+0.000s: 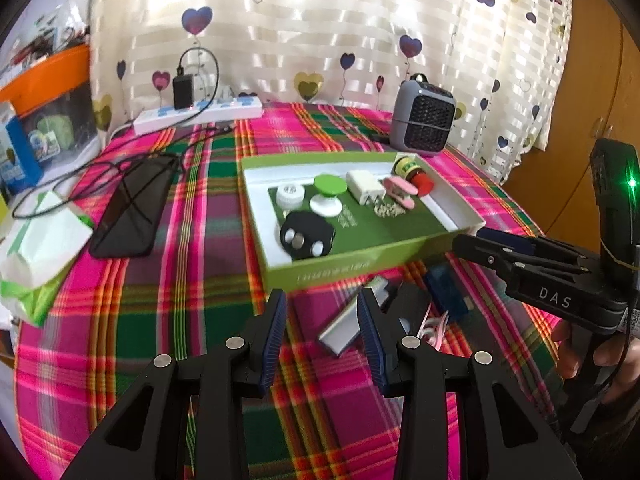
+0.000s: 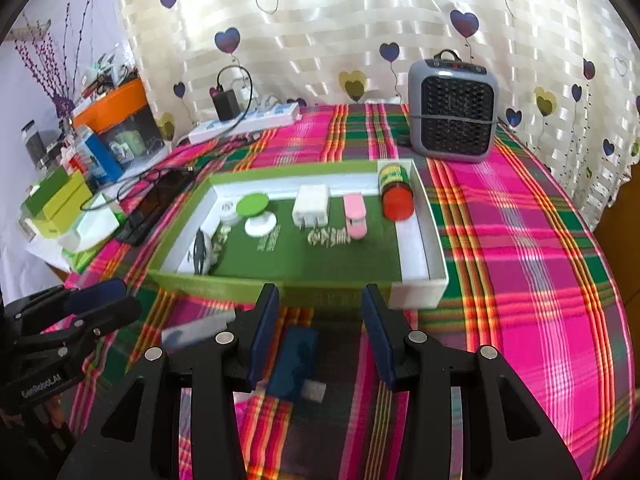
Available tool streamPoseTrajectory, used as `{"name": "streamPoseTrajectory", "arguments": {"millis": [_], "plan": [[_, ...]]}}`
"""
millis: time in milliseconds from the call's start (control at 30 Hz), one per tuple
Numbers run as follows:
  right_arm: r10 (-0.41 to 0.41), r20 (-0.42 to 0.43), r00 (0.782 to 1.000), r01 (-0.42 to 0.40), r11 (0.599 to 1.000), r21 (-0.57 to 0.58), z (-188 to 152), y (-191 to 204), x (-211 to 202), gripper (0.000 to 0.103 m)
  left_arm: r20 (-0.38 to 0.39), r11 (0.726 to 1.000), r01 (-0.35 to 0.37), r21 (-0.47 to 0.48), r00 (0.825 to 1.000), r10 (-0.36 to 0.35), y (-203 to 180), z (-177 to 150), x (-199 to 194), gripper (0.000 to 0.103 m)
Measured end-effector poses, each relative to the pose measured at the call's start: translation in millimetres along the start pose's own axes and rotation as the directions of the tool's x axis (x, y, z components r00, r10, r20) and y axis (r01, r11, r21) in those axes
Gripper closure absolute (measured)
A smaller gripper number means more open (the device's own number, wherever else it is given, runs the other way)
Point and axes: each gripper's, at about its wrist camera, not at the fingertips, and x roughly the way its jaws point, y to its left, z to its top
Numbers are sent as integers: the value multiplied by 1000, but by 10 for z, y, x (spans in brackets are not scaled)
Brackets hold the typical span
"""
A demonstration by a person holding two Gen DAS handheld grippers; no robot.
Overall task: Organize rigid objects
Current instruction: 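Withdraw both open tools from the box toward the silver lighter and blue USB stick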
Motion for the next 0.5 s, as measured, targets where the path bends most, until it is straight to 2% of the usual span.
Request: {"name": "streamPoseTrajectory", "arguments": {"millis": [233,500], "plan": [[-8,-60,998,8,1000,-4,-174,84,116,59,-20,1000,20,-12,1000,-21,88,-91,60,67],[-43,-93,995,44,999,5,-198,112,215,59,-48,999,53,-5,997,-53,149,-122,128,67]]}}
